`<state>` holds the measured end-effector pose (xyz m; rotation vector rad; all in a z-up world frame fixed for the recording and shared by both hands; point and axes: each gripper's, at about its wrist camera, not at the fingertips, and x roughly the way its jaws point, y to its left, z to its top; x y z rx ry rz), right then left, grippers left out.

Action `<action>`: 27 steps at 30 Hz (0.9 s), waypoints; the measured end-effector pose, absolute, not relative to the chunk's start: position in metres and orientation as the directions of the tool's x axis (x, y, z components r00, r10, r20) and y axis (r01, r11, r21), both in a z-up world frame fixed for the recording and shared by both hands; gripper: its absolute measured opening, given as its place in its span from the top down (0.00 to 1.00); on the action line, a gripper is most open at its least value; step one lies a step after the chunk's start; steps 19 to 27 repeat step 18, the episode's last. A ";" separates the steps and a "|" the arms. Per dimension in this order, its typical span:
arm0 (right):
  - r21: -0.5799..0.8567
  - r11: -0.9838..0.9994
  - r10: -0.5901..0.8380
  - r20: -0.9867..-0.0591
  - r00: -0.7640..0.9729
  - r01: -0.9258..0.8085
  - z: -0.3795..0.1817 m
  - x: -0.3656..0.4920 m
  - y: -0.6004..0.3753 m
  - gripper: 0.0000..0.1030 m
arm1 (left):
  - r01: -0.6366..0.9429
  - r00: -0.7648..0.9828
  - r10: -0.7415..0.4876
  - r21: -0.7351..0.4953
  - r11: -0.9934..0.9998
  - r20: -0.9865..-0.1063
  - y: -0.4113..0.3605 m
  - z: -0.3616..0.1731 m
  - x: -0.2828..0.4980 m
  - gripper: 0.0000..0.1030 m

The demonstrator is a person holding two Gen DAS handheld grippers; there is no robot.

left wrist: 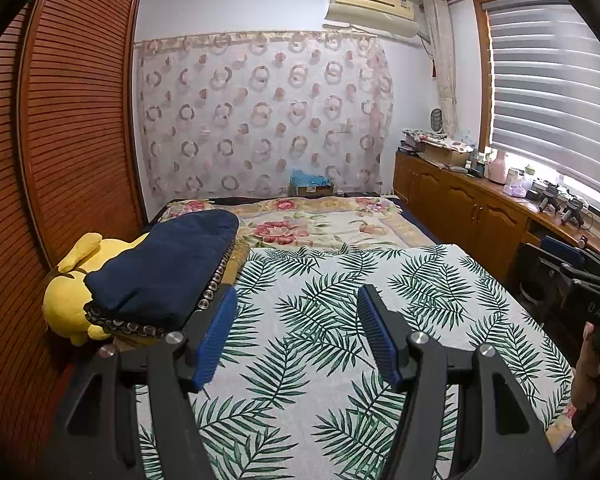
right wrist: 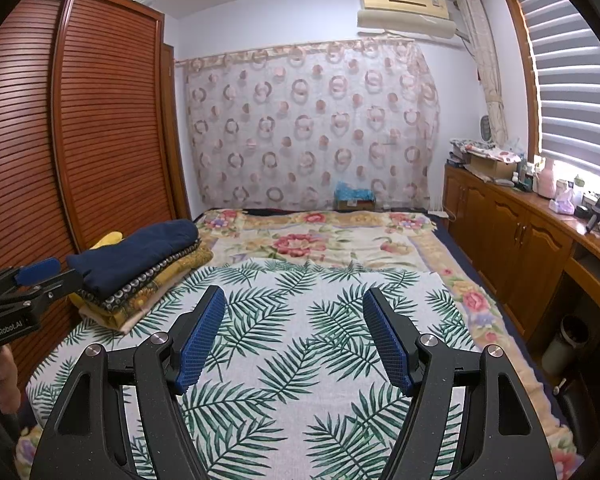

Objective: Fold small clothes

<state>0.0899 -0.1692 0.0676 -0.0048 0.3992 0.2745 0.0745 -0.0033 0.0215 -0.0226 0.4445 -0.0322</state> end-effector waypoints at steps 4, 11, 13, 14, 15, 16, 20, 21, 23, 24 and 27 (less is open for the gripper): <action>0.048 0.963 0.263 -0.385 0.885 -0.265 0.068 0.090 -0.170 0.29 | 0.026 0.902 -0.035 -0.029 0.999 -0.429 -0.003 0.021 0.074 0.39; 0.049 0.963 0.263 -0.385 0.885 -0.265 0.068 0.090 -0.169 0.29 | 0.026 0.902 -0.036 -0.029 0.999 -0.429 -0.003 0.021 0.074 0.39; 0.048 0.963 0.263 -0.386 0.884 -0.265 0.067 0.090 -0.170 0.29 | 0.026 0.903 -0.035 -0.028 0.999 -0.429 -0.004 0.021 0.074 0.39; 0.048 0.963 0.262 -0.387 0.884 -0.265 0.067 0.089 -0.171 0.29 | 0.026 0.903 -0.036 -0.029 0.999 -0.429 -0.003 0.022 0.074 0.39; 0.048 0.963 0.263 -0.387 0.884 -0.265 0.067 0.089 -0.171 0.29 | 0.026 0.903 -0.037 -0.030 0.999 -0.429 -0.004 0.021 0.075 0.39; 0.048 0.963 0.263 -0.387 0.884 -0.265 0.067 0.089 -0.171 0.29 | 0.026 0.902 -0.036 -0.029 0.999 -0.430 -0.004 0.021 0.074 0.39; 0.049 0.963 0.263 -0.386 0.884 -0.265 0.067 0.089 -0.171 0.29 | 0.025 0.902 -0.035 -0.028 0.999 -0.429 -0.003 0.022 0.074 0.39; 0.049 0.963 0.263 -0.386 0.884 -0.265 0.067 0.089 -0.171 0.29 | 0.025 0.902 -0.035 -0.028 0.999 -0.429 -0.003 0.022 0.074 0.39; 0.049 0.963 0.263 -0.386 0.884 -0.265 0.067 0.089 -0.171 0.29 | 0.025 0.902 -0.035 -0.028 0.999 -0.429 -0.003 0.022 0.074 0.39; 0.049 0.963 0.263 -0.386 0.884 -0.265 0.067 0.089 -0.171 0.29 | 0.025 0.902 -0.035 -0.028 0.999 -0.429 -0.003 0.022 0.074 0.39; 0.049 0.963 0.263 -0.386 0.884 -0.265 0.067 0.089 -0.171 0.29 | 0.025 0.902 -0.035 -0.028 0.999 -0.429 -0.003 0.022 0.074 0.39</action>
